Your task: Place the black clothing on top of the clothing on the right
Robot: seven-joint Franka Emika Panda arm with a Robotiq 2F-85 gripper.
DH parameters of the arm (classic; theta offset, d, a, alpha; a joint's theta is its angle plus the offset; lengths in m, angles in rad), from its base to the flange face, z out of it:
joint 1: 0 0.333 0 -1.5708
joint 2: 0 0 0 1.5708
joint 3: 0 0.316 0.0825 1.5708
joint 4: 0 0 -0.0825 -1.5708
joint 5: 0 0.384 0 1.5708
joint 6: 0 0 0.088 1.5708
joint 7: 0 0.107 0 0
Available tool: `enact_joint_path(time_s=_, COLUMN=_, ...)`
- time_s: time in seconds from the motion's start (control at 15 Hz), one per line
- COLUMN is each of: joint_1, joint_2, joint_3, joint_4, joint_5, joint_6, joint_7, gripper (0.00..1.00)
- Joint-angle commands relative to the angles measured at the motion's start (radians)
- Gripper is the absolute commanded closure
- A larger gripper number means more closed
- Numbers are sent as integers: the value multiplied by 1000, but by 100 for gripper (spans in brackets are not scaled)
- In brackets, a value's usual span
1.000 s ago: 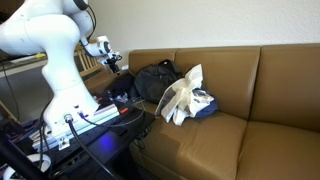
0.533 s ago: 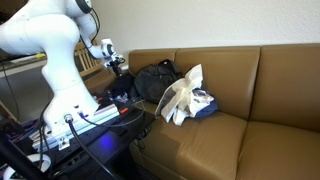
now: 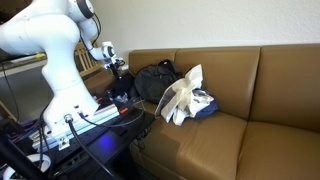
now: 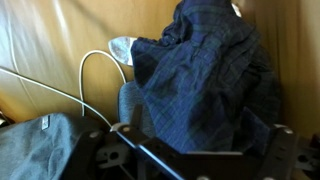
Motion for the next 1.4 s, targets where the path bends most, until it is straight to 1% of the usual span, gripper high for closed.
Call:
enact_joint_path(time_s=0.0, joint_1=-5, joint_2=6, joint_3=6, joint_4=12, joint_5=-8, joint_6=-5, joint_7=5, gripper=0)
enact_joint_path(time_s=0.07, joint_1=-5, joint_2=6, joint_3=6, joint_4=13, joint_5=-8, joint_6=-5, joint_7=5, gripper=0)
enact_joint_path(time_s=0.2, joint_1=34, joint_2=-20, joint_3=-28, joint_4=-19, joint_5=-27, joint_6=18, joint_7=59, gripper=0)
enact_joint_path(time_s=0.6, joint_1=82, joint_2=-7, joint_3=-48, joint_4=8, joint_5=-80, joint_6=-22, joint_7=121, gripper=0)
enact_joint_path(time_s=0.67, joint_1=91, joint_2=3, joint_3=-51, joint_4=26, joint_5=-87, joint_6=-51, joint_7=129, gripper=6)
enact_joint_path(time_s=0.73, joint_1=100, joint_2=11, joint_3=-57, joint_4=38, joint_5=-97, joint_6=-67, joint_7=138, gripper=27)
enact_joint_path(time_s=0.87, joint_1=113, joint_2=26, joint_3=-62, joint_4=63, joint_5=-112, joint_6=-113, joint_7=158, gripper=32)
enact_joint_path(time_s=1.13, joint_1=126, joint_2=31, joint_3=-62, joint_4=84, joint_5=-141, joint_6=-159, joint_7=176, gripper=60)
enact_joint_path(time_s=1.2, joint_1=129, joint_2=32, joint_3=-62, joint_4=87, joint_5=-148, joint_6=-162, joint_7=178, gripper=66)
enact_joint_path(time_s=1.33, joint_1=134, joint_2=33, joint_3=-64, joint_4=91, joint_5=-160, joint_6=-163, joint_7=188, gripper=81)
